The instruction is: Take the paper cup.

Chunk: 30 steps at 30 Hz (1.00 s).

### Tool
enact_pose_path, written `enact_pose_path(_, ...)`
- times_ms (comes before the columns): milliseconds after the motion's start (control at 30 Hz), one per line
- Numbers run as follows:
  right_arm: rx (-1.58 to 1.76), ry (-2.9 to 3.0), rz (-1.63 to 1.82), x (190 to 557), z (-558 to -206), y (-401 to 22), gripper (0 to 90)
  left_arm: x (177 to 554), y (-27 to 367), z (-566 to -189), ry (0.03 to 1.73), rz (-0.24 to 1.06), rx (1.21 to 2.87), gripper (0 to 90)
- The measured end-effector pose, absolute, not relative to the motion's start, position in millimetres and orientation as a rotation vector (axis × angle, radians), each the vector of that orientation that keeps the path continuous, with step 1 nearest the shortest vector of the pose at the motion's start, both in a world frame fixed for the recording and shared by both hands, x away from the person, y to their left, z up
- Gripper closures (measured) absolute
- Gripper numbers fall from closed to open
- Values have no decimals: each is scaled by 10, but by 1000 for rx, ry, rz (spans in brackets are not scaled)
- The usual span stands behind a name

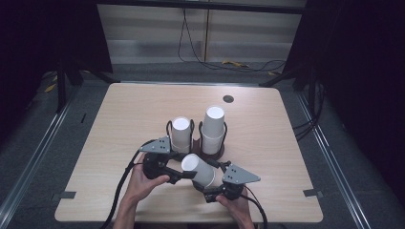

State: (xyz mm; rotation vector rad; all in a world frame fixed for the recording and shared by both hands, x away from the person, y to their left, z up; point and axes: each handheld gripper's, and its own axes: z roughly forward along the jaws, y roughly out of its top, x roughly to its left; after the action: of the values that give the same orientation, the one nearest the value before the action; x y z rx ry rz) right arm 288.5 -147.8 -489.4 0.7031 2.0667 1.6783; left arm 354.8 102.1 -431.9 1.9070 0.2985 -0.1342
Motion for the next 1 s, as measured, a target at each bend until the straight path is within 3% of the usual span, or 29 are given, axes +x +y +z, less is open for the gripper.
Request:
enact_pose_path(767, 682, 2118, 1617, 2903, -4916, -1443, 229, 3551, 1017, -4384, 310, -133, 1902, 330)
enact_pose_path(1000, 683, 2137, 1608, 2907, -4908, -1456, 233, 3562, 1015, -4416, 339, -122, 1897, 222)
